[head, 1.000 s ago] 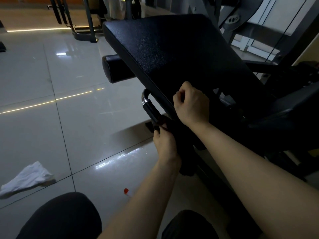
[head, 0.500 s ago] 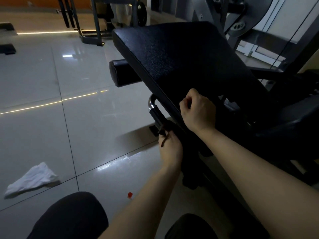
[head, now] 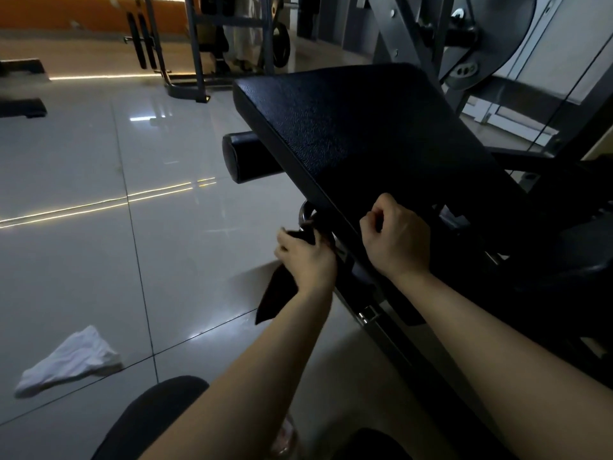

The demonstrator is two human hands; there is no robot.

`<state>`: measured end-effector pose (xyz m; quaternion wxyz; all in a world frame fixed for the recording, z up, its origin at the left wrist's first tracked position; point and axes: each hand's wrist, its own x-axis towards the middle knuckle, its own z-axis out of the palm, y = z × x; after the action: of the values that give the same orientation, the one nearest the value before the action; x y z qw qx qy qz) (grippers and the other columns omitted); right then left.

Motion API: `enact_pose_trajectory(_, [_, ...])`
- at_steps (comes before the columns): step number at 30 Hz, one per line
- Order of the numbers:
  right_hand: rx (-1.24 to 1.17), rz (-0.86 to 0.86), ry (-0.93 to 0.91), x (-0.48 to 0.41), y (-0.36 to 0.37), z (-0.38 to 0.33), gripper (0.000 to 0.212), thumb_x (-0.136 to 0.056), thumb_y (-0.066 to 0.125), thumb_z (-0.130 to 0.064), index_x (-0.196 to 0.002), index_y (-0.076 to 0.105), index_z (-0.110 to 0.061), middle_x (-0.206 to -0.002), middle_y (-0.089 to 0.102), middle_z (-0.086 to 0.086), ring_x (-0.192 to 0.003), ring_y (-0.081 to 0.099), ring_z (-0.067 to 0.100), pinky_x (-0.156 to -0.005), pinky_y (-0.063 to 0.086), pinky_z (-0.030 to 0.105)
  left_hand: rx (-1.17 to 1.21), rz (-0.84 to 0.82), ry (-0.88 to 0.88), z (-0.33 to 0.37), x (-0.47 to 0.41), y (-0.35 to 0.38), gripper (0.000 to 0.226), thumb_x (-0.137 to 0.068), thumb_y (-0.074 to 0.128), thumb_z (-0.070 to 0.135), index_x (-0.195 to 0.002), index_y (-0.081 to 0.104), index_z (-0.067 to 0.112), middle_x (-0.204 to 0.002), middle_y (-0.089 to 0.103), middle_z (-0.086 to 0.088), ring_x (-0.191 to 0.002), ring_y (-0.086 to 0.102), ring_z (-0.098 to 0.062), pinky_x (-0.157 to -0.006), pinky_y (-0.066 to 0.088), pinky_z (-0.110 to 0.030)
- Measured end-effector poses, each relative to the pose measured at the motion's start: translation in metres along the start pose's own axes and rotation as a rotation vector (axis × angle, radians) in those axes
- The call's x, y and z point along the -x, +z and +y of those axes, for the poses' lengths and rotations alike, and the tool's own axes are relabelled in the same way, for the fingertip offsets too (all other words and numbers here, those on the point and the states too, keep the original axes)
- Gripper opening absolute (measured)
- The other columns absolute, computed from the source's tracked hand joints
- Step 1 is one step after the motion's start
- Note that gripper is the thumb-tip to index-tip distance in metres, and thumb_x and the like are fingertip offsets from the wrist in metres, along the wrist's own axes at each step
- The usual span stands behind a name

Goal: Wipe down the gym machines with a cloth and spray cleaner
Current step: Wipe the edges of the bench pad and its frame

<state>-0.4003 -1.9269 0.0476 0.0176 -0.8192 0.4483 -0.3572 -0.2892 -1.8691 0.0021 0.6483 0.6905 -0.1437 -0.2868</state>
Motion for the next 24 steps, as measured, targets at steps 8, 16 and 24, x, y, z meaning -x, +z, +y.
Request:
enact_pose_trajectory(8, [-0.015, 0.011, -0.021, 0.002, 0.003, 0.002, 0.014, -0.092, 0.051, -0.028, -0.082, 0.048, -0.02, -0.07, 0.055, -0.004, -0.061, 0.054, 0.018, -0.054, 0.041, 0.032, 0.228, -0.058, -0.256, 0.014, -0.03, 0.008, 0.039, -0.104, 0.038, 0.036, -0.092, 0.066, 0.012, -0.083, 0.071, -0.01, -0.079, 0.068, -0.031, -0.074, 0.054, -0.037])
enact_pose_trajectory(16, [-0.02, 0.012, -0.016, 0.001, 0.001, 0.0, 0.015, -0.092, 0.053, -0.025, -0.08, 0.045, -0.022, -0.066, 0.051, -0.007, -0.056, 0.046, 0.012, -0.049, 0.024, 0.023, 0.261, 0.05, -0.225, 0.041, -0.074, -0.008, 0.046, -0.1, 0.047, 0.054, -0.111, 0.067, 0.015, -0.105, 0.071, -0.014, -0.093, 0.069, -0.032, -0.091, 0.056, -0.041])
enact_pose_trajectory(24, [0.0, 0.009, -0.008, 0.0, 0.0, -0.001, 0.017, -0.092, 0.053, -0.026, -0.079, 0.043, -0.023, -0.064, 0.047, -0.009, -0.052, 0.038, -0.001, -0.048, 0.019, 0.021, 0.318, -0.372, -0.45, 0.039, -0.08, -0.001, 0.02, -0.095, 0.055, 0.026, -0.081, 0.062, 0.014, -0.07, 0.061, -0.004, -0.058, 0.062, -0.019, -0.062, 0.06, -0.031])
